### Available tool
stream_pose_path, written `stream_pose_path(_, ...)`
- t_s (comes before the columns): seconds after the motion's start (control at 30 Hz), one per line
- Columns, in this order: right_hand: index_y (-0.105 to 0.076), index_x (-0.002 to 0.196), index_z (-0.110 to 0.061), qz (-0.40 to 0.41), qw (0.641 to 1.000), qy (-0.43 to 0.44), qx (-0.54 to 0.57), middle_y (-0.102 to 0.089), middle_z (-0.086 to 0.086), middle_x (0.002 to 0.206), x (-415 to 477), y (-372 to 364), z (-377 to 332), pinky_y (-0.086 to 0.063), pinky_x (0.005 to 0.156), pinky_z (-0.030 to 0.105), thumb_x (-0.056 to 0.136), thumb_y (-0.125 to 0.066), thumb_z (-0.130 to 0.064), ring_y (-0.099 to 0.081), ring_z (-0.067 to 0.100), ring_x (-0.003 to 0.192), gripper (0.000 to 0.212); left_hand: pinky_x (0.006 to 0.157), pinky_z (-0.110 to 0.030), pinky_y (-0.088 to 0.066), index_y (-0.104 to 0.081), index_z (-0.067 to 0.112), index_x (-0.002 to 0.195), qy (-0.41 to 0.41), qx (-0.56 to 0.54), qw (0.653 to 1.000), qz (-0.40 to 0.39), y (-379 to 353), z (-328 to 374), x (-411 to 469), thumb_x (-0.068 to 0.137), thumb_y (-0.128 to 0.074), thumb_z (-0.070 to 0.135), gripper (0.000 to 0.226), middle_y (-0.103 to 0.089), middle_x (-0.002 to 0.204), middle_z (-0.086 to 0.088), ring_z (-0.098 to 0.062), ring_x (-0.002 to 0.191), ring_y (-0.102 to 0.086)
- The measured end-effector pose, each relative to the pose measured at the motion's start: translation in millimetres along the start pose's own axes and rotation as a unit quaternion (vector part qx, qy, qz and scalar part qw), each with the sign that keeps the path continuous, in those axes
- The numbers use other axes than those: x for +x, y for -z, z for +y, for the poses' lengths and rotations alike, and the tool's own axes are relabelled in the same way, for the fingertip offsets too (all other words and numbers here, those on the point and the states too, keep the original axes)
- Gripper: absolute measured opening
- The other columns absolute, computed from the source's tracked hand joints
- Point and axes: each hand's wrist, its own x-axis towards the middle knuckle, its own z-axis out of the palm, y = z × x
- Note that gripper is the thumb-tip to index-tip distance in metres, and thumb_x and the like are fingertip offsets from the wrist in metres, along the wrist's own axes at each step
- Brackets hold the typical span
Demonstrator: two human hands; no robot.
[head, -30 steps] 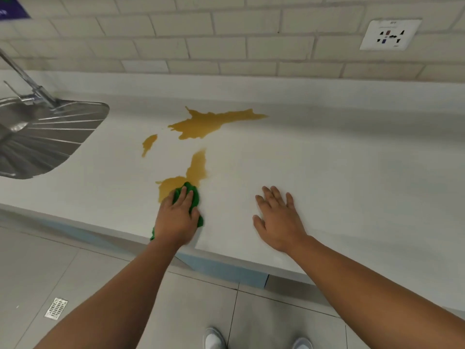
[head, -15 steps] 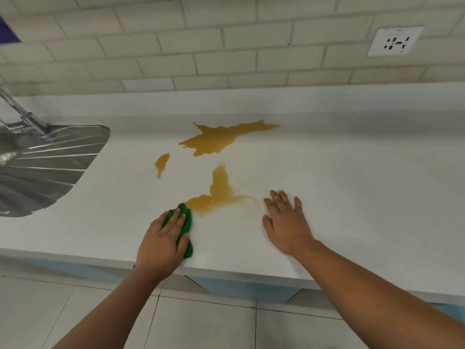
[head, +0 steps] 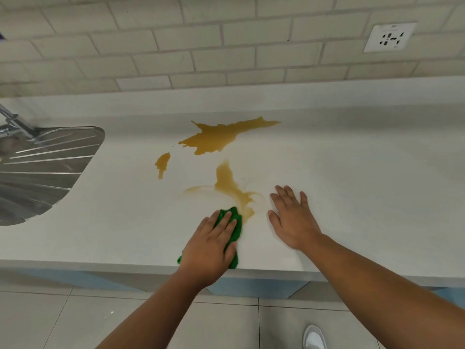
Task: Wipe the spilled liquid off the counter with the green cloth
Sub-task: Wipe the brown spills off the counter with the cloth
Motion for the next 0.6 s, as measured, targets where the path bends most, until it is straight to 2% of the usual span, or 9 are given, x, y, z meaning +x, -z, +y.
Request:
stream_pose_path(0.07, -0.018, 0.156, -0.018, 0.002, 1.000, 0.005, 0.007, -0.005, 0.002, 0.166, 0, 0, 2, 0.003, 0.123, 0.049, 0.083, 0.008, -0.054, 0.003, 0.020, 0.153, 0.085, 0.122, -0.039, -0.012, -0.033, 0.022, 0.153, 0.017, -0.001, 1.000, -0.002, 0, -29, -13, 0.101, -0.025, 0.049, 0.059, -0.023, 0.160, 0.004, -0.022, 0.150, -0.017)
stream_pose_path(0.13, -0.018, 0.156, -0.017, -0.001, 1.000, 0.012, 0.020, -0.005, 0.002, 0.166, -1, 1, 3, 0.005, 0.123, 0.048, 0.086, 0.005, -0.055, 0.004, 0.019, 0.153, 0.083, 0.122, -0.040, -0.011, -0.028, 0.022, 0.154, 0.081, 0.003, 0.997, -0.012, 4, -64, -14, 0.098, -0.018, 0.053, 0.065, -0.018, 0.161, 0.005, -0.023, 0.150, -0.015)
stream_pose_path(0.23, -0.017, 0.157, -0.013, -0.004, 0.999, 0.018, 0.046, -0.005, 0.002, 0.166, -2, 4, 8, 0.004, 0.123, 0.045, 0.102, -0.016, -0.046, 0.003, 0.018, 0.153, 0.064, 0.122, -0.044, -0.008, -0.017, 0.018, 0.157, 0.189, 0.019, 0.981, -0.031, 8, -96, 10, 0.097, -0.005, 0.053, 0.071, -0.012, 0.164, 0.000, -0.028, 0.150, -0.007)
stream_pose_path(0.3, -0.018, 0.157, -0.011, 0.004, 0.998, 0.026, 0.058, -0.006, 0.004, 0.166, -5, 6, 14, 0.003, 0.124, 0.041, 0.105, -0.026, -0.039, 0.001, 0.018, 0.153, 0.059, 0.122, -0.047, -0.007, -0.011, 0.016, 0.157, 0.218, 0.025, 0.975, -0.029, 10, -84, 33, 0.099, -0.005, 0.050, 0.068, -0.007, 0.165, -0.003, -0.031, 0.150, -0.004)
stream_pose_path(0.37, -0.019, 0.156, -0.011, 0.007, 0.998, 0.028, 0.053, -0.006, 0.004, 0.166, -9, 7, 21, 0.002, 0.124, 0.039, 0.105, -0.027, -0.038, 0.001, 0.018, 0.153, 0.059, 0.122, -0.048, -0.005, -0.009, 0.016, 0.158, 0.203, 0.020, 0.979, -0.018, 13, -53, 55, 0.101, -0.006, 0.048, 0.065, -0.004, 0.165, -0.004, -0.032, 0.151, -0.002)
stream_pose_path(0.47, -0.018, 0.157, -0.013, -0.001, 0.999, 0.018, 0.028, -0.006, 0.003, 0.166, -15, 7, 35, 0.001, 0.124, 0.041, 0.104, -0.024, -0.040, 0.002, 0.018, 0.153, 0.059, 0.123, -0.047, -0.003, -0.005, 0.019, 0.157, 0.110, 0.010, 0.994, -0.015, 15, 7, 71, 0.101, -0.006, 0.048, 0.063, -0.001, 0.165, -0.002, -0.030, 0.151, 0.002)
stream_pose_path(0.6, -0.021, 0.156, -0.014, -0.003, 0.999, 0.022, 0.024, -0.008, 0.002, 0.166, -19, 8, 45, 0.001, 0.124, 0.041, 0.093, -0.005, -0.054, 0.000, 0.017, 0.153, 0.077, 0.123, -0.043, 0.001, -0.009, 0.022, 0.158, 0.004, 0.022, 0.999, -0.030, 9, 50, 47, 0.101, -0.008, 0.050, 0.063, -0.003, 0.165, 0.002, -0.025, 0.151, 0.005)
